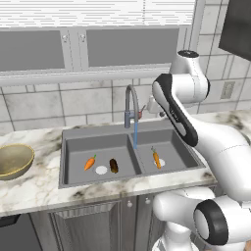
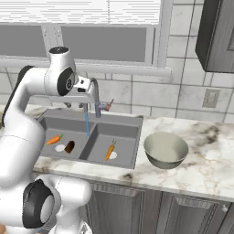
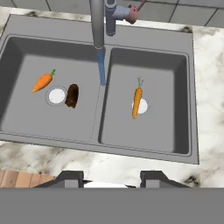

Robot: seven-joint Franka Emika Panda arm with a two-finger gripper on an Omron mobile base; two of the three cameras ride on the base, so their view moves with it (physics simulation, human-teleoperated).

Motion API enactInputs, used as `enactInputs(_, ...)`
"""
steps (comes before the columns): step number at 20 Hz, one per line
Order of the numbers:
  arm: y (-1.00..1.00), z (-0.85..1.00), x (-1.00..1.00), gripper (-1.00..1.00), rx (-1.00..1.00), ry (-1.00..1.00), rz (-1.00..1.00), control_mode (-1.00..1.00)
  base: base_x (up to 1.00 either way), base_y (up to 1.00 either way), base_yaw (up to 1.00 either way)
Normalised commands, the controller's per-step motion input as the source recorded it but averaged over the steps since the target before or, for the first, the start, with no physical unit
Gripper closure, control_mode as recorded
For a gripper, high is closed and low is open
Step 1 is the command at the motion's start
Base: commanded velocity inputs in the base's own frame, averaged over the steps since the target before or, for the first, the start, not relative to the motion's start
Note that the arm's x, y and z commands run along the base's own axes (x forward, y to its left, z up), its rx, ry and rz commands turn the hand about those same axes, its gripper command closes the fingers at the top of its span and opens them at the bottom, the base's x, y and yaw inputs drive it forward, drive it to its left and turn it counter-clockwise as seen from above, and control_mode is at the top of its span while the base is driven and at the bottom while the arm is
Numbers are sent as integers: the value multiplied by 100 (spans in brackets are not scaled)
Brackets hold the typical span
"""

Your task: Pick the carrots from the sink and place them in one bowl. Place the sweet potato in the other bowl. Then turn off the sink faucet.

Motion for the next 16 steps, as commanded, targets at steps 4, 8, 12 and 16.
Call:
enactInputs(4,0,-16,0,-100,0,0,0,-100,0,0,0)
enactInputs(8,0,-28,0,-100,0,0,0,-100,0,0,0)
enactInputs(12,0,-26,0,-100,0,0,0,-100,0,0,0)
enactInputs(16,-1,-24,0,-100,0,0,0,-100,0,0,0)
